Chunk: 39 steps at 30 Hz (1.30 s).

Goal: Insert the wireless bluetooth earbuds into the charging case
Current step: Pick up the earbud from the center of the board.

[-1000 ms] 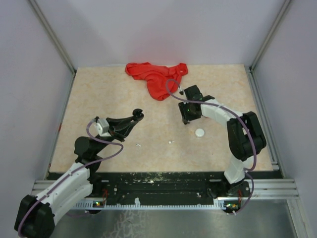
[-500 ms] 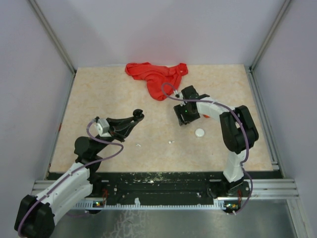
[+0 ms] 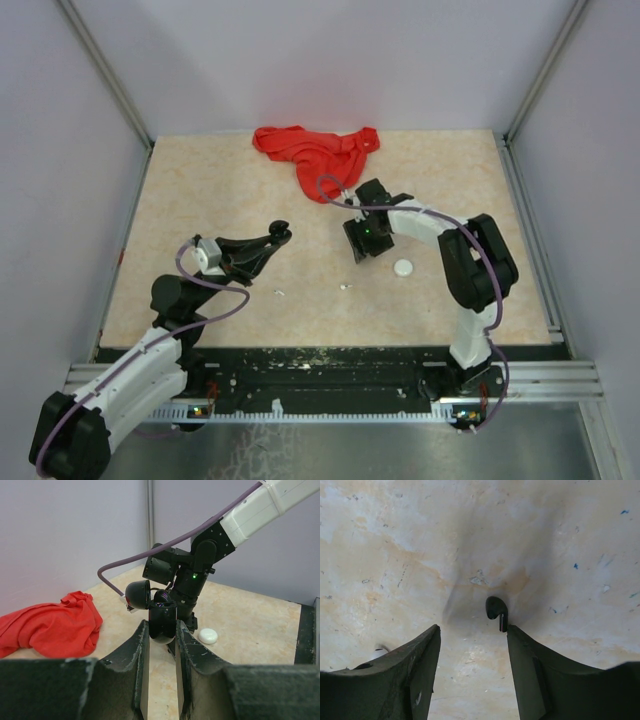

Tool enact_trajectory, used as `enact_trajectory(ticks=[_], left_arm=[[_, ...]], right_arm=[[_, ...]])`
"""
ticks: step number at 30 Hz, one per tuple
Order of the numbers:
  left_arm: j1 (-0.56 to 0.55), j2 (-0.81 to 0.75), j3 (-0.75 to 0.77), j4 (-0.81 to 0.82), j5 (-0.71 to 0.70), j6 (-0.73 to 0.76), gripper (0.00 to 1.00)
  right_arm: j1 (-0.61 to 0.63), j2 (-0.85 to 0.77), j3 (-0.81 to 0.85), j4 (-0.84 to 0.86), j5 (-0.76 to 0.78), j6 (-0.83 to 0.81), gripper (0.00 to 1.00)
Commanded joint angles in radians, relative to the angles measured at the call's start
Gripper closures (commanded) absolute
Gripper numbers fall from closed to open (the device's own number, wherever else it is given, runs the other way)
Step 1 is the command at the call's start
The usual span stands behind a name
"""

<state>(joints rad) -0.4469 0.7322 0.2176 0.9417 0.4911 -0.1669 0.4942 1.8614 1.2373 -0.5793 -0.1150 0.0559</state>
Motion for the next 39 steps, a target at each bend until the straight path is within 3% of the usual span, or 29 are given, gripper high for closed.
enact_trajectory(ticks=[1, 14, 39], left_arm=[[0.002, -0.001, 0.032, 0.022, 0.012, -0.014, 0.99], [0.003, 0.000, 0.033, 0.022, 0.016, -0.014, 0.99], [0.002, 0.007, 0.034, 0.020, 0.018, -0.010, 0.99]], right_arm=[[0.026, -0.046, 0.037, -0.029, 0.044, 0.036, 0.46], [0.036, 0.022, 0.151, -0.052, 0.167, 0.037, 0.62], [0.064, 0.113, 0.191, -0.095, 0.218, 0.047, 0.73]])
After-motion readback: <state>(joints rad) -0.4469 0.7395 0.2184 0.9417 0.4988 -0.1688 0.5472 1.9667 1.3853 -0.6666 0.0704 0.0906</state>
